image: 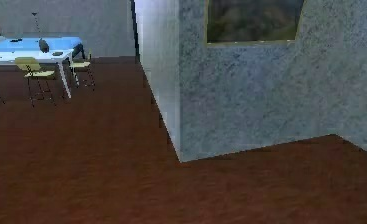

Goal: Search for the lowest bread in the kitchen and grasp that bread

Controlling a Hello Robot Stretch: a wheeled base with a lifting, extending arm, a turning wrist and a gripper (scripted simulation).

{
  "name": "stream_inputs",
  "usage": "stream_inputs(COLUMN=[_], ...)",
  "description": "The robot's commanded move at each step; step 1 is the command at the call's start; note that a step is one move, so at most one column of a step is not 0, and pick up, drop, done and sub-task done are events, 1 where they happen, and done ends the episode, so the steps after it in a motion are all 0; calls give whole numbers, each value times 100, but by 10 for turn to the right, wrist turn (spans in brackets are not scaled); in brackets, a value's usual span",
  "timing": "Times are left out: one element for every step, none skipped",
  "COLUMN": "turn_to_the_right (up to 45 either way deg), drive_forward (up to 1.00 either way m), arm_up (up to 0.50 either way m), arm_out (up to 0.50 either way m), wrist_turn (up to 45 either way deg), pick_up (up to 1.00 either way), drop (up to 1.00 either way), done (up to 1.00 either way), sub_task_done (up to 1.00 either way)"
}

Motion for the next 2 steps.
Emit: stream_inputs(turn_to_the_right=[-150, 0], drive_forward=[0, 100], arm_up=[0, 0], arm_out=[0, 0], wrist_turn=[0, 0], pick_up=[0, 0], drop=[0, 0], done=[0, 0], sub_task_done=[0, 0])
